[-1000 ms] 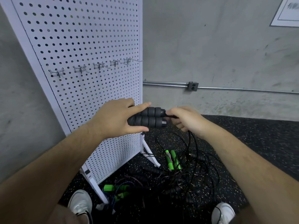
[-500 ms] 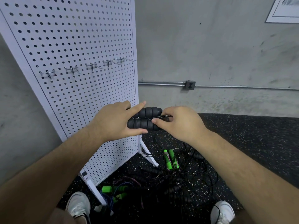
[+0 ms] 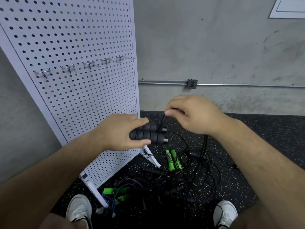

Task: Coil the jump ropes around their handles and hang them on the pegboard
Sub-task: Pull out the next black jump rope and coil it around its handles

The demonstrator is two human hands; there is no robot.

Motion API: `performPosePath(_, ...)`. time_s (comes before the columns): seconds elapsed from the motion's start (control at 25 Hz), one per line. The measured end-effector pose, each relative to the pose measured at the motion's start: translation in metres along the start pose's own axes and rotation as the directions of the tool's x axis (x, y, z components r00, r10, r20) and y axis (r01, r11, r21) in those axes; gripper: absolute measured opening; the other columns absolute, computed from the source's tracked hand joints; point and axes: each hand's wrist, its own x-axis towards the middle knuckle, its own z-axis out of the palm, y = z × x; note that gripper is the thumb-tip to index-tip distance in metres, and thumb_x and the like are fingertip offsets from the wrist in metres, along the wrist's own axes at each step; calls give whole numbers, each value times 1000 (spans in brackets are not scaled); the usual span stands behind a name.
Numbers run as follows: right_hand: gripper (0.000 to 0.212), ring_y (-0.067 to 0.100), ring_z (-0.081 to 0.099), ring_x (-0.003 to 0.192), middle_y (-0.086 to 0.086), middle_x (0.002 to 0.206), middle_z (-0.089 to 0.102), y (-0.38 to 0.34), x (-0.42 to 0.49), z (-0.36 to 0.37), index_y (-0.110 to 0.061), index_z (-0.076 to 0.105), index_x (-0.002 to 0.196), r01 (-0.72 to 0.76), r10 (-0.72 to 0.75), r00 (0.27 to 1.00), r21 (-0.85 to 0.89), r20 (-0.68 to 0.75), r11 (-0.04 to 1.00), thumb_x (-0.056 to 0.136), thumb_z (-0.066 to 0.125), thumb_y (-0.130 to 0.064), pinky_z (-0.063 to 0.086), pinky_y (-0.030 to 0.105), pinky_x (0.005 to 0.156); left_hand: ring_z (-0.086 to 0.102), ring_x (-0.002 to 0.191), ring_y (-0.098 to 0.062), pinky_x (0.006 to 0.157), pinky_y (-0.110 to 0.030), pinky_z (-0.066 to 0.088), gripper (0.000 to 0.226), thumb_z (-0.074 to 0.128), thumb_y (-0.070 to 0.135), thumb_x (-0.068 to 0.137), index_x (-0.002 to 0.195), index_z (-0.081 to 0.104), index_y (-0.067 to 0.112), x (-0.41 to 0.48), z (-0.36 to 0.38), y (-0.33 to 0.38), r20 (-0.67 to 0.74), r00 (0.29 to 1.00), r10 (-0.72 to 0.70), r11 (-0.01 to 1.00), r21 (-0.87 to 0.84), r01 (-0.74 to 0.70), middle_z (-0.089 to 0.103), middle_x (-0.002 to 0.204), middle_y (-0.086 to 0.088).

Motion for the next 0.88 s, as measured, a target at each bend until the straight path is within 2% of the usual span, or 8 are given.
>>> performPosePath(0.12,16,6,61,85,-15,91,67,21,7,18,-23,69,97,-89,77,996,262,53,961,100,57,-33,50,31,77,53,74,-8,62,-25,42,61,42,77,88,127,55,32,-6,-4,20,-116,985,130,985,-97,-142,50,83,15)
performPosePath(0.2,15,-2,55,73,-21,77,62,20,5,30,-29,64,87,-175,131,984,534,120,827,100,58,-27,45,23,71,51,74,-7,62,-25,42,59,46,74,89,127,56,30,-8,-11,26,-204,975,92,988,-102,-115,51,83,15)
performPosePath(0.28,26,2,50,69,-18,72,57,6,0,45,-36,57,78,-293,203,956,669,211,683,98,58,-19,44,24,70,50,74,-8,61,-24,38,61,47,74,88,129,56,29,-7,-17,27,-285,958,27,997,-68,-48,52,83,14)
performPosePath(0.4,31,8,44,57,-12,62,52,-25,-7,72,-30,57,79,-418,268,907,635,324,649,106,43,-26,41,28,59,50,72,-12,59,-25,36,63,50,74,87,130,57,27,0,-19,14,-341,939,-41,999,12,48,53,81,9)
performPosePath(0.56,32,13,45,56,2,68,50,-59,-10,80,-27,56,86,-440,275,897,628,347,642,108,35,-39,40,31,56,50,74,-12,61,-27,39,70,43,82,85,135,50,34,5,-18,-23,-306,930,-203,972,48,228,52,83,9)
performPosePath(0.72,35,-5,50,49,-12,65,50,-76,-15,42,-19,61,95,-365,218,913,454,345,813,107,37,-40,36,15,49,46,71,-13,63,-28,38,74,37,83,84,133,55,30,6,-6,-45,-274,948,-160,972,121,199,49,79,9)
performPosePath(0.8,36,0,56,55,-8,67,56,-71,-18,19,-18,63,96,-302,196,928,332,316,894,106,37,-42,45,25,53,48,69,-16,62,-29,39,73,41,79,85,132,58,26,9,-1,-42,-267,959,-95,979,151,139,51,78,6)
performPosePath(0.88,32,8,56,61,-7,70,58,-60,-16,2,-21,62,95,-234,188,949,165,253,958,106,40,-41,43,28,54,52,67,-20,61,-29,40,69,48,74,86,131,61,23,10,5,-36,-264,964,-14,982,176,62,54,77,2)
